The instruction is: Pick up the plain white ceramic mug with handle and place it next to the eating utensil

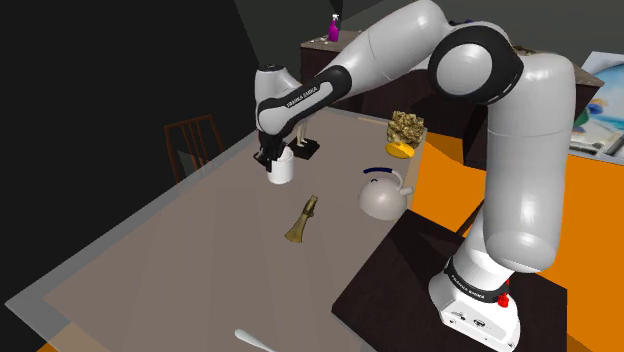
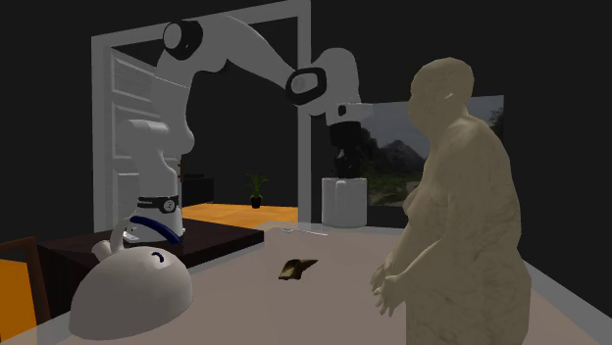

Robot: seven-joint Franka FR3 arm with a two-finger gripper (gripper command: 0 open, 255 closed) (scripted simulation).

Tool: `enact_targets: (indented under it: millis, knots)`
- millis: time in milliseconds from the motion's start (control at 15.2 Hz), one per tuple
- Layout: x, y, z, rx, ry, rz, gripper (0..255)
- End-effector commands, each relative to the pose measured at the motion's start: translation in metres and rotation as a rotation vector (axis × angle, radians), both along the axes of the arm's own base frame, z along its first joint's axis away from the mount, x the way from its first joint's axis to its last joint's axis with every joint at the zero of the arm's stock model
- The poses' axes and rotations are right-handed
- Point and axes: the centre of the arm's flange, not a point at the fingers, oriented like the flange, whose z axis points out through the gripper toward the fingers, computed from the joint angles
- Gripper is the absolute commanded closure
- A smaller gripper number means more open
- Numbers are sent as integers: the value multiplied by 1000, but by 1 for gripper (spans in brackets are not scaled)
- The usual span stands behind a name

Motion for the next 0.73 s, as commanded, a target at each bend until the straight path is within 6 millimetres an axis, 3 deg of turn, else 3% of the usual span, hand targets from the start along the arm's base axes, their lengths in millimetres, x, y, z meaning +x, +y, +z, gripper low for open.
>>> enact_targets:
  millis: [0,198,660]
  knots:
    - [-1,-1,11,0,0,0,255]
    - [-1,-1,25,0,0,0,255]
    - [-83,42,26,0,0,0,255]
